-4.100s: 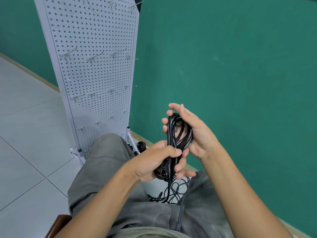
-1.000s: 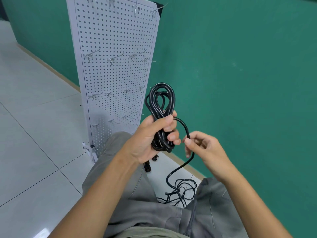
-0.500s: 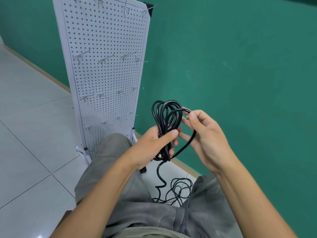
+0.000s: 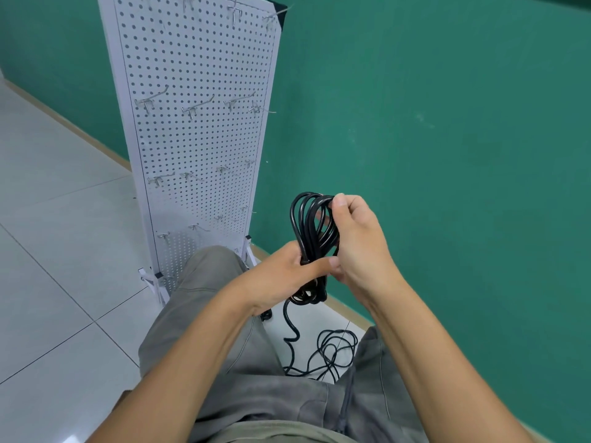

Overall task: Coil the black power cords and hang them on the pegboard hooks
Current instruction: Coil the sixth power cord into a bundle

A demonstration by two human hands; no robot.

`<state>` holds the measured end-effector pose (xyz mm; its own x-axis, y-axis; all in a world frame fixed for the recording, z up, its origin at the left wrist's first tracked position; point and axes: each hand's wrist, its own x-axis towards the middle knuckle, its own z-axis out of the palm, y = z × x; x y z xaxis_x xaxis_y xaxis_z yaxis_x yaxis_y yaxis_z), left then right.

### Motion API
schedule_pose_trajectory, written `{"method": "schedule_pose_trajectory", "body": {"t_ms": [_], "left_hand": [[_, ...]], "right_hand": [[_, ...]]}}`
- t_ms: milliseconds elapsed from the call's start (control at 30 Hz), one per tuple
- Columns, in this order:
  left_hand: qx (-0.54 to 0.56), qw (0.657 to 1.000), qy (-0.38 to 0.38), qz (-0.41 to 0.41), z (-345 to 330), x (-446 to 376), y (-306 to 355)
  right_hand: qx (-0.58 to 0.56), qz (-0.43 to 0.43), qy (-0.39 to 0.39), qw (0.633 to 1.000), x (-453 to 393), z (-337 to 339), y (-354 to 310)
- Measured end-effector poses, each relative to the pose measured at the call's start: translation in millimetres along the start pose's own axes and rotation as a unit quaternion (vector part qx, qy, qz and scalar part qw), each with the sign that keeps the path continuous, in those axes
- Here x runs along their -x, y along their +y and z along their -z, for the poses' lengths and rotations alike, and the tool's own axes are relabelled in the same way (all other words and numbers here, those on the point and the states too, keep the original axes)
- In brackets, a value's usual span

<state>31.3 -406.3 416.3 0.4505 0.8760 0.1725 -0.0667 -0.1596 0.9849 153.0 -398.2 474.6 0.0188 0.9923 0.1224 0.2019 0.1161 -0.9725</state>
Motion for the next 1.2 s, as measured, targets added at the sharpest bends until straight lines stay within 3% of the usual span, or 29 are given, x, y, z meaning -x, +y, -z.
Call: {"method": "schedule_pose_trajectory", "body": {"t_ms": [167, 267, 367, 467, 600, 733, 833, 967, 1067, 1133, 1200], "left_hand": [[0.032, 0.999, -0.013, 0.014, -8.8, 0.2, -4.8], [0.127, 0.991, -0.034, 0.016, -14.7, 1.7, -5.8], [0.15, 0.987, -0.044, 0.022, -16.0, 1.8, -6.3], [0.161, 0.986, -0.028, 0.032, -15.8, 1.3, -5.6], [0.12, 0.991, 0.016, 0.058, -13.0, -0.7, -4.7], [0.043, 0.998, 0.01, 0.051, -12.5, 0.7, 2.3], [-0.023, 0.998, 0.001, 0.053, -13.8, 1.0, 3.3], [-0.051, 0.997, -0.018, 0.053, -20.8, 3.1, 15.3], [-0.057, 0.993, 0.098, 0.038, -25.4, 1.7, 19.1], [-0.176, 0.962, 0.205, 0.031, -34.0, -0.2, 15.1], [-0.286, 0.924, 0.251, 0.042, -43.2, 1.4, 17.3]], "right_hand": [[0.05, 0.039, -0.017, 0.998, -2.5, 14.2, 3.0], [-0.031, -0.008, -0.066, 0.997, -6.1, 26.6, 1.7], [-0.141, -0.052, -0.111, 0.982, -6.2, 33.8, 2.4], [-0.153, -0.043, -0.136, 0.978, -5.9, 36.3, 2.5], [-0.03, -0.016, -0.139, 0.99, -10.3, 44.5, -4.0], [0.08, 0.006, -0.161, 0.984, -12.2, 52.4, -15.5], [0.073, -0.014, -0.203, 0.976, -13.2, 53.5, -18.8], [-0.02, -0.071, -0.245, 0.967, -14.1, 56.4, -21.5], [-0.052, -0.075, -0.226, 0.97, -15.3, 59.5, -23.2], [-0.043, -0.071, -0.198, 0.977, -17.6, 60.4, -23.2], [-0.023, -0.067, -0.171, 0.983, -19.1, 57.7, -23.6]]}}
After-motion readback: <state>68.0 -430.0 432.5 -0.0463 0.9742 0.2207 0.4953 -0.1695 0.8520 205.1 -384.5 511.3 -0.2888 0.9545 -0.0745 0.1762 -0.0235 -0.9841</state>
